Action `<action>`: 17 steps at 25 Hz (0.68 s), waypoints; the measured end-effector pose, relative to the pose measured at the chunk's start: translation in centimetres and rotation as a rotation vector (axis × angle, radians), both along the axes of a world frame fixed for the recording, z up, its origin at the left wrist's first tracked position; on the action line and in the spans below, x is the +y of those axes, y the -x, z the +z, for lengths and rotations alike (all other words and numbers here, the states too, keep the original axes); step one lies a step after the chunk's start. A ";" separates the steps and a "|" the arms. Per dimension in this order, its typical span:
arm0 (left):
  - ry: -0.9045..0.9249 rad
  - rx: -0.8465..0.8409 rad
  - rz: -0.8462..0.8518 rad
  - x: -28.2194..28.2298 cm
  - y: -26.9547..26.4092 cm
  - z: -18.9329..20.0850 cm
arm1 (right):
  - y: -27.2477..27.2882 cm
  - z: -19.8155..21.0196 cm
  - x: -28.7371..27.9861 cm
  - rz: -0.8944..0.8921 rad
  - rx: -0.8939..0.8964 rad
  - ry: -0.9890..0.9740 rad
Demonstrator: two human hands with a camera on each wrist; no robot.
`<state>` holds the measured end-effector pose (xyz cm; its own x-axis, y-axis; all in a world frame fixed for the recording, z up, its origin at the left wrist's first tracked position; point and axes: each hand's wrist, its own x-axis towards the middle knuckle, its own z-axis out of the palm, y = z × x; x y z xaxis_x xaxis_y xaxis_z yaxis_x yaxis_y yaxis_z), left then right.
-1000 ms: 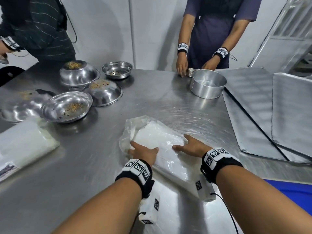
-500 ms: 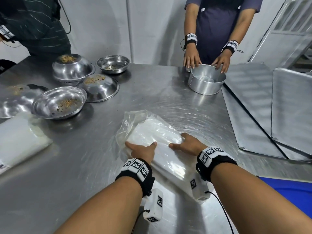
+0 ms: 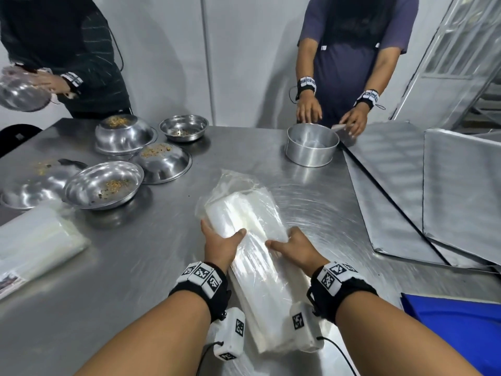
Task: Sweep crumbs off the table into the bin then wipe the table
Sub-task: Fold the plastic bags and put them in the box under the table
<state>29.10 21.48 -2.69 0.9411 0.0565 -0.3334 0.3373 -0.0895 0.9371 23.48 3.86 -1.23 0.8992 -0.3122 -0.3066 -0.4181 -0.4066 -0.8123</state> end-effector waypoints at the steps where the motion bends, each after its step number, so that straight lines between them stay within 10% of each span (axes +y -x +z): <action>1: -0.002 -0.038 -0.018 -0.1 -0.2 0.9 | -0.1 0.8 0.2 -0.027 -0.046 -0.022; 17: -0.008 -0.603 -0.290 0.6 -1.4 13.1 | 0.3 11.8 1.5 -0.063 -0.496 0.052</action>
<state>30.49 22.04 10.38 0.9399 -0.2263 0.2556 -0.2845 -0.1057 0.9528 23.22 5.36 10.57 0.9117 -0.3738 0.1707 -0.0115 -0.4386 -0.8986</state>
